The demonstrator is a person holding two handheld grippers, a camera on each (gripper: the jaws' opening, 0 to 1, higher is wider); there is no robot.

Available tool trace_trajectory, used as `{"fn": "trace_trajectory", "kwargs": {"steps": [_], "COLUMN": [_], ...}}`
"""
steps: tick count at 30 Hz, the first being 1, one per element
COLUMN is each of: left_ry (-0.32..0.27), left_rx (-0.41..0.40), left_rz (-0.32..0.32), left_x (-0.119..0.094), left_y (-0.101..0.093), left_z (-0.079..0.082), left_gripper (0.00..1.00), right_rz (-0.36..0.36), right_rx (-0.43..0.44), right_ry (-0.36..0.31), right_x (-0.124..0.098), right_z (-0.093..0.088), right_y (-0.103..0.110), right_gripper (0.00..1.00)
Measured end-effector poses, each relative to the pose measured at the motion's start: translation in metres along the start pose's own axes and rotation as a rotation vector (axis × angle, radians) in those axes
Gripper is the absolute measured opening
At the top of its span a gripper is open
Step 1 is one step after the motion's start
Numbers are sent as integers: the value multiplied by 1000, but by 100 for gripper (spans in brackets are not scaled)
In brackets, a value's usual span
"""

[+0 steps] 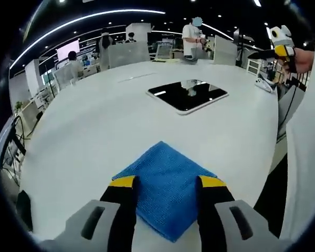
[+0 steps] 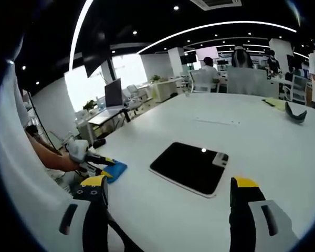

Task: Wipe the mirror surface with the cleaning cloth until all visible marks leave the cleaned area.

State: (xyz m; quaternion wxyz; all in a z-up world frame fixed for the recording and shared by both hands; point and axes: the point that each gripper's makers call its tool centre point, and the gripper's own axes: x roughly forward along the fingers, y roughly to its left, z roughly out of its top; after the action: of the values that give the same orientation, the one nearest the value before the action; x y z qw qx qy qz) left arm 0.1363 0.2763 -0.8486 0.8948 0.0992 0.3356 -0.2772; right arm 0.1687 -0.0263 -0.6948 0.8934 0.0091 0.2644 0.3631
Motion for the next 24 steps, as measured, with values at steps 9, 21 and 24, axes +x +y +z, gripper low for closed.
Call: {"fn": "trace_trajectory", "kwargs": {"steps": [9, 21, 24], "left_ry": [13, 17, 16], "left_rx": [-14, -12, -14], "left_rz": [17, 24, 32], "left_x": [0, 0, 0], "left_y": [9, 13, 16], "left_z": [2, 2, 2], "left_gripper": [33, 22, 18], "right_rz": [9, 9, 8], "right_rx": [6, 12, 12], "right_ry": [-9, -5, -6], "right_x": [4, 6, 6], "right_z": [3, 1, 1], "right_y": [1, 2, 2], "right_gripper": [95, 94, 94]}}
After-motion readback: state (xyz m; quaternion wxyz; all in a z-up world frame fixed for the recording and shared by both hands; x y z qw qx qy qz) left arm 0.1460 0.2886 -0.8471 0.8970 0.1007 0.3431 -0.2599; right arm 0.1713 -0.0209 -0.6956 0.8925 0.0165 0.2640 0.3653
